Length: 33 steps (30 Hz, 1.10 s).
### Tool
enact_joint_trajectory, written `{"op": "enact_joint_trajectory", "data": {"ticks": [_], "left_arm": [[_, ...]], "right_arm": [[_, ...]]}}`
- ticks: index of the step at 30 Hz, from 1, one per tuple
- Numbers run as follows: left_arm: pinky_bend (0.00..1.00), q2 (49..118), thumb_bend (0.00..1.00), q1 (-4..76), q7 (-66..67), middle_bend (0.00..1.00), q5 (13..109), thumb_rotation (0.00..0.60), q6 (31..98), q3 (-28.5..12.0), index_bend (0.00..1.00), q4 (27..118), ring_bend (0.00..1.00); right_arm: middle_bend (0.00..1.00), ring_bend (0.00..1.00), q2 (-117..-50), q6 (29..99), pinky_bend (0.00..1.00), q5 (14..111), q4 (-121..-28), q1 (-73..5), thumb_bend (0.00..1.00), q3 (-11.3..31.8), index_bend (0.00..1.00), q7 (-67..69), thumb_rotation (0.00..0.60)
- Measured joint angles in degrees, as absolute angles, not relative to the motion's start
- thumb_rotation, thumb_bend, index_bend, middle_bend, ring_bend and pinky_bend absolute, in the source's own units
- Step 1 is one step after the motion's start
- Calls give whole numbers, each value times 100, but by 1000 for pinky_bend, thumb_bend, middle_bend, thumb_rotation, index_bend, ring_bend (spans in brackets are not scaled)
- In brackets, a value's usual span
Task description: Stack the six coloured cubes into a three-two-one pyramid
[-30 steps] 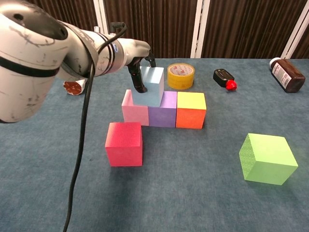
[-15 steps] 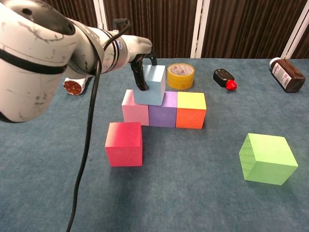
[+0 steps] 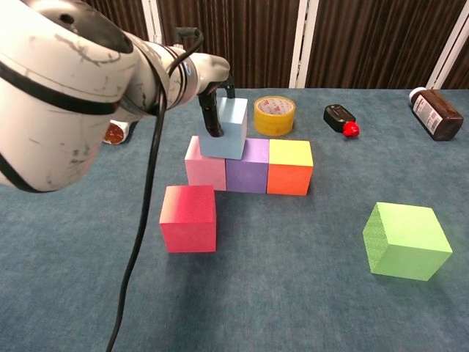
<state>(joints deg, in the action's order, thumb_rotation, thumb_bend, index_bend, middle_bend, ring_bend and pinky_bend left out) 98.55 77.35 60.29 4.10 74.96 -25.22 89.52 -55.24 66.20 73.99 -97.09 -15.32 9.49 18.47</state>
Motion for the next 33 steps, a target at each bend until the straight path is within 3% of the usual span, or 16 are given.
{"op": "enact_joint_trajectory", "data": {"ticks": [33], "left_arm": [[122, 10234, 341, 7790, 6348, 36, 136, 600, 7719, -3019, 275, 8647, 0]], "right_arm": [[224, 85, -5501, 6578, 163, 7465, -9548, -1521, 245, 911, 53, 2057, 600]]}}
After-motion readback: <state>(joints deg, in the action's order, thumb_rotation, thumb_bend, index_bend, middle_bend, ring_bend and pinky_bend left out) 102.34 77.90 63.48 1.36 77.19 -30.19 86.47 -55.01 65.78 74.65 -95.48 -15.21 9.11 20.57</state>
